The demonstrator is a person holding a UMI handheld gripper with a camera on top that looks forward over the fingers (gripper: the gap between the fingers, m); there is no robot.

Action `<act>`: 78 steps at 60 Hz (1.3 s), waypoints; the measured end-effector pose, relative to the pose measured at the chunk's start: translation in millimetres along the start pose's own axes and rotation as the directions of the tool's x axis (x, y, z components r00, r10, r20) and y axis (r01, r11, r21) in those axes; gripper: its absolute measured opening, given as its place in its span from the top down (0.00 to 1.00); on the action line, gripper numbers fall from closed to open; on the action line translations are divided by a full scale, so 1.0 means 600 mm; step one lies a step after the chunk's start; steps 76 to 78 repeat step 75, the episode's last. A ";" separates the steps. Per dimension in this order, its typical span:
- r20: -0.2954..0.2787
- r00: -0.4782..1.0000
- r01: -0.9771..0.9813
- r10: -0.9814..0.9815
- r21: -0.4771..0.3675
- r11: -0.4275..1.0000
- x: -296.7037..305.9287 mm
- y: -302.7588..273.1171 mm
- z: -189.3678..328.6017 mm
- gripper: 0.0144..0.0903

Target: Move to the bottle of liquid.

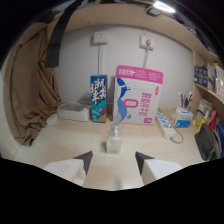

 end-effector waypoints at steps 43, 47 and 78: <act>-0.003 1.000 0.002 -0.002 -0.002 1.000 -0.009 -0.016 0.123 0.04; -0.003 1.000 0.000 0.000 -0.001 1.000 -0.011 -0.018 0.122 0.04; -0.006 1.000 -0.013 0.013 -0.009 1.000 -0.010 -0.013 0.118 0.04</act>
